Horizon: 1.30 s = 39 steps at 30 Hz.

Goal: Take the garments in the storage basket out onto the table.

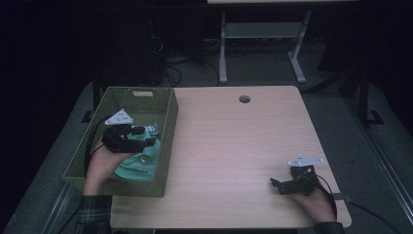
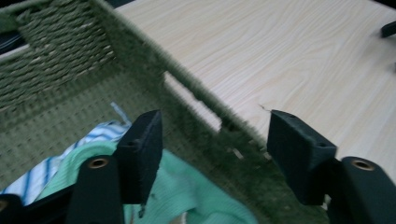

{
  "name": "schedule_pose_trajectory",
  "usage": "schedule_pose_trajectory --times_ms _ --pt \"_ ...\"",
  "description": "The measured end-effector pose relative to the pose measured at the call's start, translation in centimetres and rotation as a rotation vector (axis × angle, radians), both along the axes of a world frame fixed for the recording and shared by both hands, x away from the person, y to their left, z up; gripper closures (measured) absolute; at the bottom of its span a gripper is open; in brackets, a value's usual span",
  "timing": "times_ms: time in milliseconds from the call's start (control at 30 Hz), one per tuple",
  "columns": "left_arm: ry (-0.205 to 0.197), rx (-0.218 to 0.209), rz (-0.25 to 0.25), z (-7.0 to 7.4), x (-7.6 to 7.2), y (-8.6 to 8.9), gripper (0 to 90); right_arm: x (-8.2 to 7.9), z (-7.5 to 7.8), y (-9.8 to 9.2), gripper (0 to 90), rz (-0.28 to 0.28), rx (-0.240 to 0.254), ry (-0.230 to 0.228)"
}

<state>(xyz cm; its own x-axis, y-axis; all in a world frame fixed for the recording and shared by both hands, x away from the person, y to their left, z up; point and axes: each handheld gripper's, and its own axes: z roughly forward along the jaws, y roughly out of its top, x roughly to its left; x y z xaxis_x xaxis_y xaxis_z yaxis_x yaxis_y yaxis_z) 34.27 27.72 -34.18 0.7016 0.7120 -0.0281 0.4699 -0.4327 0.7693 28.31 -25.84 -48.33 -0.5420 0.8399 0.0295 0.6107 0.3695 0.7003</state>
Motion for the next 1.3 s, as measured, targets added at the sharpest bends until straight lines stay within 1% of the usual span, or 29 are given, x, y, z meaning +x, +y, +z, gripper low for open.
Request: schedule_pose_trajectory --times_ms 33,100,133,200,267,333,367,400,500,567,600,633,700,933,1000,1033,1133,1233,1300 --pt "-0.005 0.015 -0.003 -0.1 0.1 0.2 36.6 0.0 0.0 0.0 0.6 0.0 0.0 0.0" --pt "0.0 0.017 0.01 -0.4 0.4 0.6 37.6 0.0 0.0 0.0 0.6 0.0 0.0 0.0" --pt "0.005 0.025 0.014 -0.5 0.5 0.8 39.5 0.0 0.0 0.0 0.6 0.0 0.0 0.0" --pt "0.011 0.033 0.025 -1.0 0.6 1.1 39.9 0.0 0.0 0.0 0.6 0.0 0.0 0.0" --pt "0.018 0.059 0.027 -1.3 0.8 1.3 40.9 0.0 0.0 0.0 0.6 0.0 0.0 0.0" --pt "0.033 0.078 0.042 -1.8 1.0 1.5 41.2 0.0 0.0 0.0 0.6 0.0 0.0 0.0" --pt "0.035 0.078 0.048 -2.0 1.1 1.6 41.3 0.0 0.0 0.0 0.6 0.001 0.0 -0.001" --pt "0.044 0.08 0.056 -2.3 1.1 1.6 42.0 0.0 0.0 0.0 0.6 0.0 0.0 0.0" --pt "0.05 0.091 0.061 -2.8 1.4 1.8 44.6 0.0 0.0 0.0 0.6 0.0 0.0 0.001" --pt "0.061 0.088 0.069 -3.0 1.5 1.9 44.9 0.0 0.0 0.0 0.6 0.0 0.0 0.0" --pt "0.06 0.093 0.068 -3.1 1.6 2.0 45.0 0.0 0.0 0.0 0.6 0.0 0.0 0.0" --pt "0.061 0.087 0.07 -3.3 1.7 2.0 45.3 0.0 0.0 0.0 0.6 0.0 0.001 0.0" --pt "0.076 0.087 0.073 -3.7 1.8 2.0 45.7 0.0 0.0 0.0 0.6 0.0 0.0 0.0" --pt "0.119 0.098 0.059 -5.1 2.4 1.7 45.6 0.0 0.0 0.0 0.6 0.0 0.001 0.001" --pt "0.146 0.117 0.067 -5.6 2.6 1.7 45.3 0.0 0.0 0.0 0.6 0.0 0.0 0.0" --pt "0.161 0.12 0.075 -5.7 2.6 1.7 44.7 0.0 0.0 0.0 0.6 0.0 0.001 0.001" --pt "0.177 0.132 0.068 -5.9 2.8 1.6 44.1 0.0 0.0 0.0 0.6 0.0 0.0 0.0" --pt "0.192 0.137 0.075 -6.2 2.8 1.5 43.5 0.0 0.0 0.0 0.7 0.0 0.0 0.0" --pt "0.199 0.148 0.074 -6.3 2.9 1.5 43.3 0.0 0.0 0.0 0.7 0.0 0.0 0.001"
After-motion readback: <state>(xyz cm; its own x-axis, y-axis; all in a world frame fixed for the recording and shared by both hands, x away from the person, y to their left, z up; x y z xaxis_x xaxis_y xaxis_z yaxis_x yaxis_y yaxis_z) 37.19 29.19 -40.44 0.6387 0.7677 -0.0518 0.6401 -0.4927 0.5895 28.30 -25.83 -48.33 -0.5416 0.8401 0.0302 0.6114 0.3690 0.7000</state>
